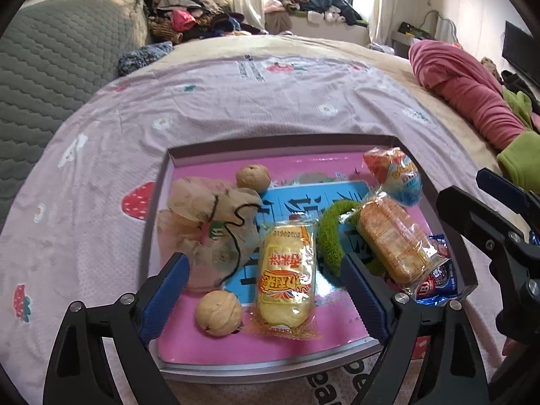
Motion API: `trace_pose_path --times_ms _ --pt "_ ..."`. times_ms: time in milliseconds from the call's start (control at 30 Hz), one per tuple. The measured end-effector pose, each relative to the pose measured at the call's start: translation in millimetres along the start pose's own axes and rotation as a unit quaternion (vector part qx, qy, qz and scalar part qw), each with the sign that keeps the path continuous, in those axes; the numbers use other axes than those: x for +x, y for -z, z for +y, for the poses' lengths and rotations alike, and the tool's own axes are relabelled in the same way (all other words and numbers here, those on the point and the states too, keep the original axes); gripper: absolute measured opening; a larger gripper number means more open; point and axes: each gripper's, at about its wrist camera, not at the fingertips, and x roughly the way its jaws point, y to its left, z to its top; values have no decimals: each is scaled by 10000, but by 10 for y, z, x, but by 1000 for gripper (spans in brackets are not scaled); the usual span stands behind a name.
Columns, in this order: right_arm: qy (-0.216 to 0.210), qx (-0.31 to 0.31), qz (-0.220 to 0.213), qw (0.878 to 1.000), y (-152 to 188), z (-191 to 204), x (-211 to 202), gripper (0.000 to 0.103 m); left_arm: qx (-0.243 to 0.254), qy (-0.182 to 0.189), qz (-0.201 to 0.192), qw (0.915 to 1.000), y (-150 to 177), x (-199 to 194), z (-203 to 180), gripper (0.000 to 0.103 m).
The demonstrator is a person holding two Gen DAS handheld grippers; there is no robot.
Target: Organize objects
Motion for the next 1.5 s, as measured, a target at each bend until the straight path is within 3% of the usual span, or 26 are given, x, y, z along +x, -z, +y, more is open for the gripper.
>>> trace_pose_path --times_ms 533,833,1500 --pt "53 153 -664 9977 -119 45 -461 102 -78 -153 -598 9981 -64 -477 40 92" --pt "6 141 -1016 9947 -150 173 -703 102 -98 -234 -842 9961 -80 -675 76 92" --pt "233 56 -1221 9922 -180 332 -1123 102 -143 -193 -1158 9930 -33 -1021 96 92"
